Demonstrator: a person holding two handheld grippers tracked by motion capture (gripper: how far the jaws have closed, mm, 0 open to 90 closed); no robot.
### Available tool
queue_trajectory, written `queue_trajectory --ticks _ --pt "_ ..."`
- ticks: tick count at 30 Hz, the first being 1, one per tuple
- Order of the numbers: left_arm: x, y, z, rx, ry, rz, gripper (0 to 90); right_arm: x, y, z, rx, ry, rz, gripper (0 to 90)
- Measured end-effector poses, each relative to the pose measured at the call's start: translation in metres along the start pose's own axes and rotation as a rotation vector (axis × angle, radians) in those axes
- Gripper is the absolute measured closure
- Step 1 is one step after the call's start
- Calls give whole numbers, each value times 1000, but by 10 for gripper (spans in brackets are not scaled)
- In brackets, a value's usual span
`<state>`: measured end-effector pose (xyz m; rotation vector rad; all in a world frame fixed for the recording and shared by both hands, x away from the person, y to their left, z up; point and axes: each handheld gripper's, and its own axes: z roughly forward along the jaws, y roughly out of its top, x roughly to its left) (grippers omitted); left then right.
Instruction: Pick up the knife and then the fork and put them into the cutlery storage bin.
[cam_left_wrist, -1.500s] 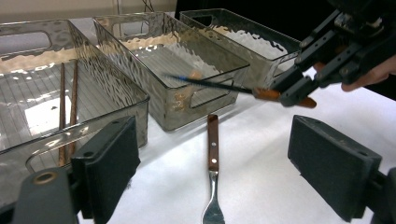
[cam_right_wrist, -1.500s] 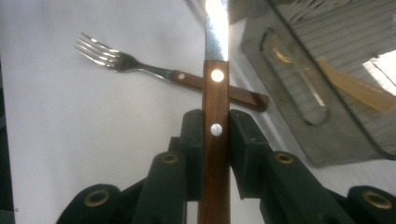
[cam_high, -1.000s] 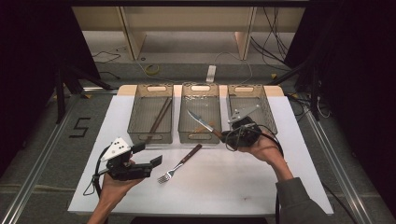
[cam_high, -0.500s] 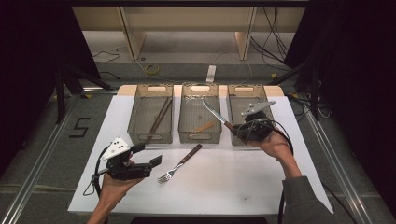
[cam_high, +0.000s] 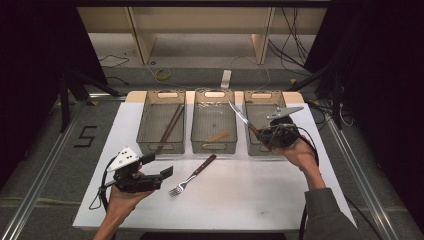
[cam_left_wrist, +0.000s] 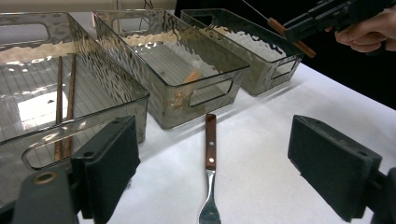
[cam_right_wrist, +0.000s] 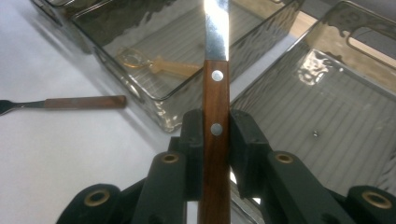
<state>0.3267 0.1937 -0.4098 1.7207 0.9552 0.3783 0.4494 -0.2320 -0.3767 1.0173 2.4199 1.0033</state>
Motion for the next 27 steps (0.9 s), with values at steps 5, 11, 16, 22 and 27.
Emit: queue_trajectory --ticks 5,11,16,22,27 --pt "0 0 0 -3 0 -3 155 -6 -2 -2 -18 -29 30 768" --pt "0 0 0 0 0 1 155 -13 -5 -3 -31 -66 70 768" --pt "0 0 0 -2 1 -2 155 -21 -6 -2 -43 -82 95 768" --pt "0 0 0 -4 -2 -2 155 -27 -8 0 -41 -108 120 768" --pt "-1 0 0 -3 -3 -1 156 -30 -6 4 -34 -127 130 768"
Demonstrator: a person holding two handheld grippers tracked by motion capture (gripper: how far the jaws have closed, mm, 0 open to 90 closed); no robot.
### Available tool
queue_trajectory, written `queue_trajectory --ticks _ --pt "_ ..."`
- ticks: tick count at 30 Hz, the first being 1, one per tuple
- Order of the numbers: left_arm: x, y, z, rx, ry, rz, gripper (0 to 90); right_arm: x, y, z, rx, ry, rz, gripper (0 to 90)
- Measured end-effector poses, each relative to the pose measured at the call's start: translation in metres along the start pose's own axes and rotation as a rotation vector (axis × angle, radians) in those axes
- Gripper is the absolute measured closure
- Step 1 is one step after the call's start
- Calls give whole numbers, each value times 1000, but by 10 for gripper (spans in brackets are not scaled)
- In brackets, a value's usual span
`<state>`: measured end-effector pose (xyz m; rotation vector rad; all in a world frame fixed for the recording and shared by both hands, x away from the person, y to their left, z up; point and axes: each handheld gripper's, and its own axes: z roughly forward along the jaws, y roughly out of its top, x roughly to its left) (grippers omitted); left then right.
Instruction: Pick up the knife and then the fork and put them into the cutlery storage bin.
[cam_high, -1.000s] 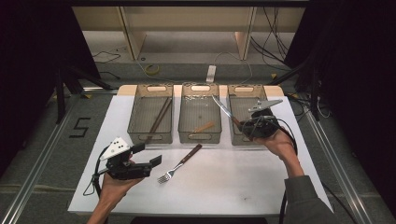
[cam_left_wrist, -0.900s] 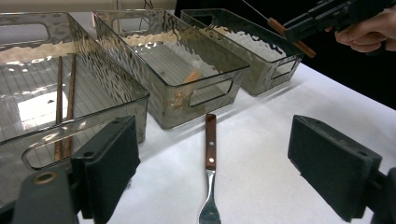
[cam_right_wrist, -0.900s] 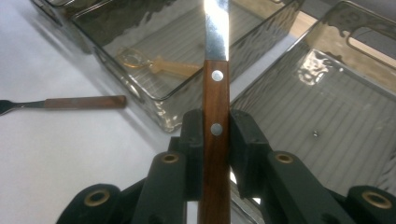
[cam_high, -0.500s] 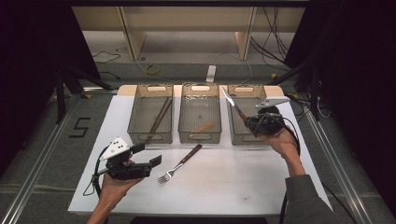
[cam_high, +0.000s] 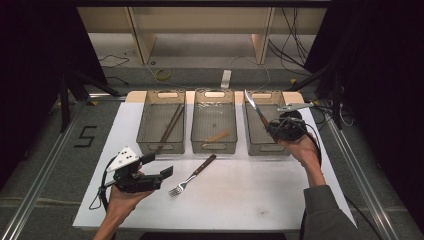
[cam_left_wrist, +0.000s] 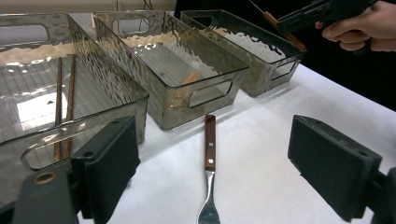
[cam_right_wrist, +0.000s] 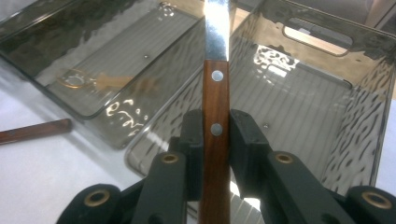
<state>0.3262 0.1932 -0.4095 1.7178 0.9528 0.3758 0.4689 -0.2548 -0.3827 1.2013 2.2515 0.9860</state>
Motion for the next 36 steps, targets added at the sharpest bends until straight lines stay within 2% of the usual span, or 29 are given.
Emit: queue_trajectory --ticks 7,15,21,26,36 --pt "1 0 0 -3 2 -6 156 -4 2 10 29 -16 20 767" --pt "0 0 0 1 2 -2 155 -7 10 18 71 -50 9 767" --pt "0 0 0 2 1 0 155 -10 13 24 92 -64 38 767" --pt "1 0 0 3 2 0 155 -10 12 30 124 -88 25 767" --pt "0 0 1 2 3 -5 155 -10 12 37 148 -92 44 766"
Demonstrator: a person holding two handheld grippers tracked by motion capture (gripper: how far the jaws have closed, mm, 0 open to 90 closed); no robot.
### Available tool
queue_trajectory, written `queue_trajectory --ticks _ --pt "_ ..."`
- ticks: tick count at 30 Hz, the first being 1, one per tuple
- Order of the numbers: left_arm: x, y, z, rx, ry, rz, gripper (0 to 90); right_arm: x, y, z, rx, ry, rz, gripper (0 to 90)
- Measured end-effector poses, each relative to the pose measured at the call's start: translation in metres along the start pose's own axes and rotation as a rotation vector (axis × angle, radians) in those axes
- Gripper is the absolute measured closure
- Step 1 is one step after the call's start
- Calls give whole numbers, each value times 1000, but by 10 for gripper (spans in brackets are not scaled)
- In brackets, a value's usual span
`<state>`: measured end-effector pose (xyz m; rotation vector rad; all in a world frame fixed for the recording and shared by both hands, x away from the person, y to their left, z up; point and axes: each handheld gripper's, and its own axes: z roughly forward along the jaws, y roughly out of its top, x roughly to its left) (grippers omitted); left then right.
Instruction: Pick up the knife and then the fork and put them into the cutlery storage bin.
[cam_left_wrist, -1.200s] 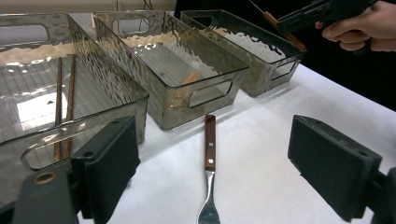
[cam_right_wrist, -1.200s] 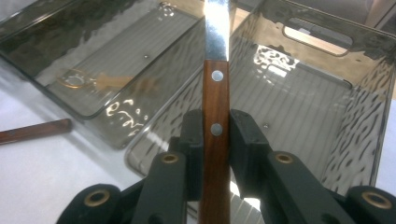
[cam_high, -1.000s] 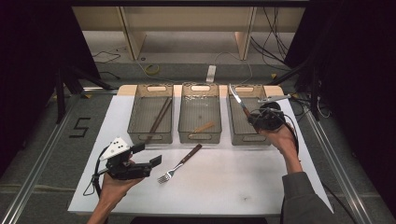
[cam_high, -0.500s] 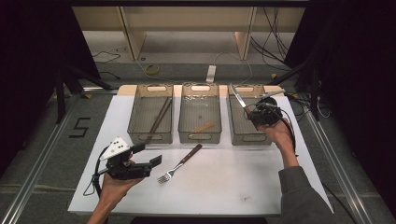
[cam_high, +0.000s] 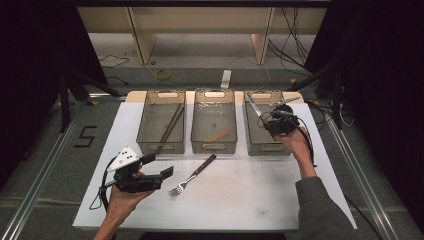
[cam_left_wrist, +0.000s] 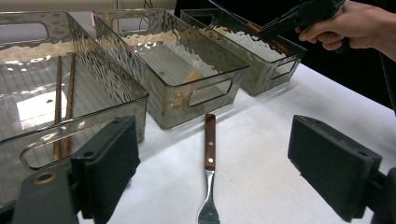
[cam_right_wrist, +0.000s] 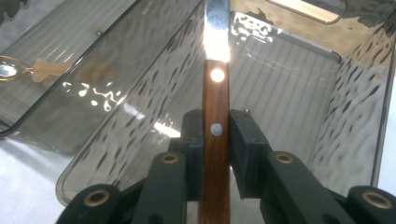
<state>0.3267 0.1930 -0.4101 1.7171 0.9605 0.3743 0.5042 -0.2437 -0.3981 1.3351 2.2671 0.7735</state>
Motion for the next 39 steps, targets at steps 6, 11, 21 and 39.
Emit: queue_trajectory --ticks 6,11,21,39 --pt "0 0 0 1 -3 -1 156 0 -1 7 31 2 9 763" --pt "0 0 0 1 -4 -1 155 -1 0 10 51 28 32 611" --pt "0 0 0 1 -3 -2 156 13 9 -9 -59 75 -5 436" --pt "0 0 -1 -5 0 0 155 91 15 -31 -173 327 -113 405"
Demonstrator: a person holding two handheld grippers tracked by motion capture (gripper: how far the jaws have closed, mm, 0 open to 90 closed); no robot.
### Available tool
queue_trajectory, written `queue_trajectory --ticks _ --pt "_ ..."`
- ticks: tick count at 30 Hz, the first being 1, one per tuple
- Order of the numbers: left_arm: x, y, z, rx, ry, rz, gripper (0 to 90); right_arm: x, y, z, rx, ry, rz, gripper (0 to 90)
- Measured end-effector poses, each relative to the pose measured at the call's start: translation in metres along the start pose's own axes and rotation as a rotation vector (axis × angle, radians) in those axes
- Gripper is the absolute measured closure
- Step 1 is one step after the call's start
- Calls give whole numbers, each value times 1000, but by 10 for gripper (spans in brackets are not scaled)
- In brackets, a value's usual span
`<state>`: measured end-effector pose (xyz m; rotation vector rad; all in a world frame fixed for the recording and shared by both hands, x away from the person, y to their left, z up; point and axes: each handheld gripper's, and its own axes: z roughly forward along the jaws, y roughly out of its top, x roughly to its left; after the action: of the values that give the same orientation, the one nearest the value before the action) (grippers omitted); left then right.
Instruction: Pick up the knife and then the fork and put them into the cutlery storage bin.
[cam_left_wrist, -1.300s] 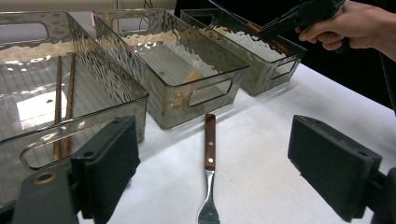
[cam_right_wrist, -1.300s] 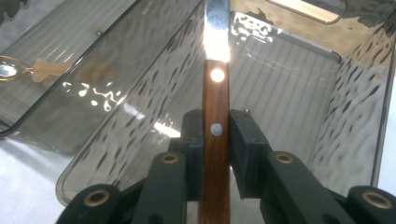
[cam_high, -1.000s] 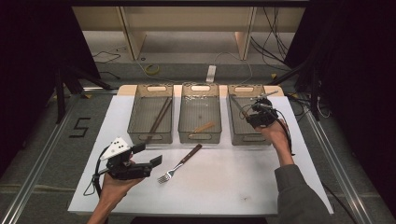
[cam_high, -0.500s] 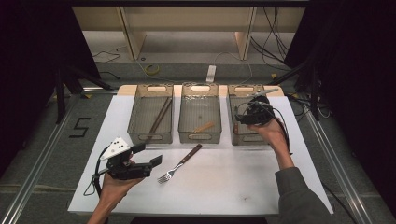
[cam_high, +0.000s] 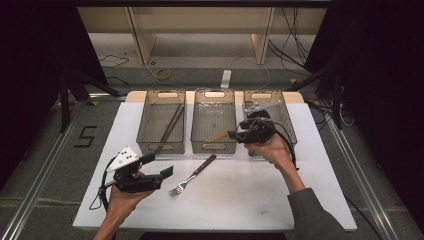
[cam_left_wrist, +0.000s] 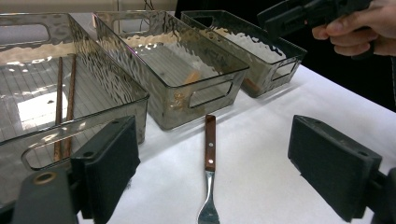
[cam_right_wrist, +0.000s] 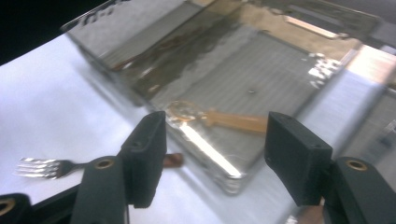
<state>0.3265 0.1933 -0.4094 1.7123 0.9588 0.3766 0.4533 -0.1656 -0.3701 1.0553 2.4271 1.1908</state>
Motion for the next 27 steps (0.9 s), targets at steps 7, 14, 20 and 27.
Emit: queue_trajectory --ticks 7,14,20,27 --pt "0 0 -1 -4 4 -1 155 25 -5 17 29 65 -54 509" --pt "0 0 -1 -5 5 0 155 40 -11 36 65 104 -104 671" --pt "0 0 -1 -5 6 -3 155 46 -16 57 110 106 -144 823" --pt "0 0 0 -5 6 -2 155 47 -21 82 153 86 -160 900"
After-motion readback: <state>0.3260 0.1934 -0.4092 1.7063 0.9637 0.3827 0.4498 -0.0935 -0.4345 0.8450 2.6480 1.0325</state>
